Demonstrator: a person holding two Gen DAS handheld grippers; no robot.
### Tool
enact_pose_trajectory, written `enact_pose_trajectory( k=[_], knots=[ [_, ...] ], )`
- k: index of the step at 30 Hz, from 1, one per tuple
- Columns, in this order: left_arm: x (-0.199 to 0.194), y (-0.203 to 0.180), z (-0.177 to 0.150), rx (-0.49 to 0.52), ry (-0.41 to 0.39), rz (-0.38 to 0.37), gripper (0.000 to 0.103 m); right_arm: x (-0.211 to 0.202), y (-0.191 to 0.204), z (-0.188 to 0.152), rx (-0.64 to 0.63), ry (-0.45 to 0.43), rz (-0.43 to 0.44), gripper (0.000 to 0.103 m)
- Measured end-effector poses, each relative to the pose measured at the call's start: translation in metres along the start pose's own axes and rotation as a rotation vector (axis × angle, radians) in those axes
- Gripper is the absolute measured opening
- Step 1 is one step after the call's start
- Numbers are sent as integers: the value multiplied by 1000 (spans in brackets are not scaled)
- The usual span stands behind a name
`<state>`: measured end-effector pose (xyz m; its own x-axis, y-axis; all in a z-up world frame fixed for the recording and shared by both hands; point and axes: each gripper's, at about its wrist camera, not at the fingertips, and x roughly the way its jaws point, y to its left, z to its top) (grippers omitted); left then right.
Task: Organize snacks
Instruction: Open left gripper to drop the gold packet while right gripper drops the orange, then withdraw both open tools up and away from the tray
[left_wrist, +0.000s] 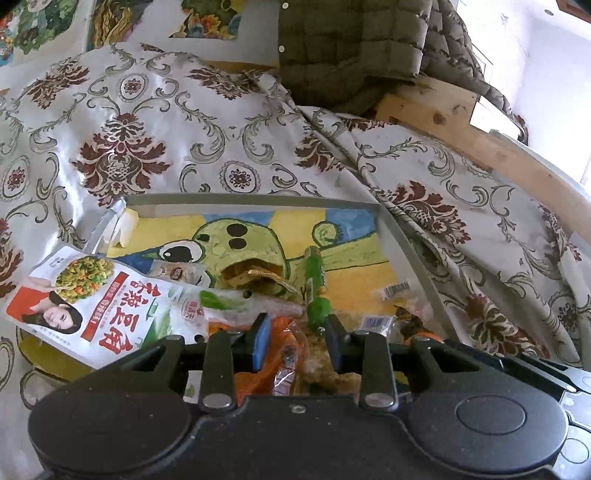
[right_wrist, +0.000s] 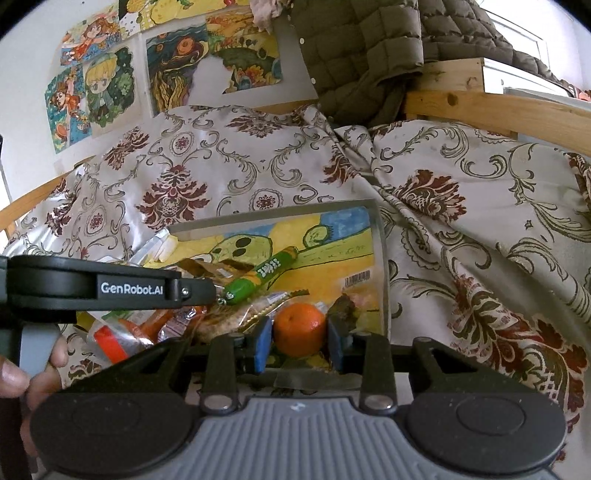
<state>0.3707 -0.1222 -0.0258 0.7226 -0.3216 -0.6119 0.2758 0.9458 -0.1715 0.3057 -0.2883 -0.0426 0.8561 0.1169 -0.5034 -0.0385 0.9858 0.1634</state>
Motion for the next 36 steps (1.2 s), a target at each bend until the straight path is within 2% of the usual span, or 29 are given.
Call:
enact_pose_trajectory(
  k=[4,10,18,21,27,36],
  knots=[
    [-7,4,0,-13,-6,-2,37,-1,0,1,-3,-7,-7,42],
    [-26,7,2,-26,-51,19,54,-8,-4,3,15,-29,-19,53],
    [-69,10,4,-26,-130,60,84,-42,-8,15,64,-122,-28,75],
    [-89,10,2,-22,-160,88,92,-57,-9,18,73,-150,-19,82],
    [-130,7,-13,-27,-214,117,100,-87,-4,19,74,-195,8,94],
    [-194,9,-42,16,-291,168,102,-131,15,12,44,-301,-4,103]
  ],
)
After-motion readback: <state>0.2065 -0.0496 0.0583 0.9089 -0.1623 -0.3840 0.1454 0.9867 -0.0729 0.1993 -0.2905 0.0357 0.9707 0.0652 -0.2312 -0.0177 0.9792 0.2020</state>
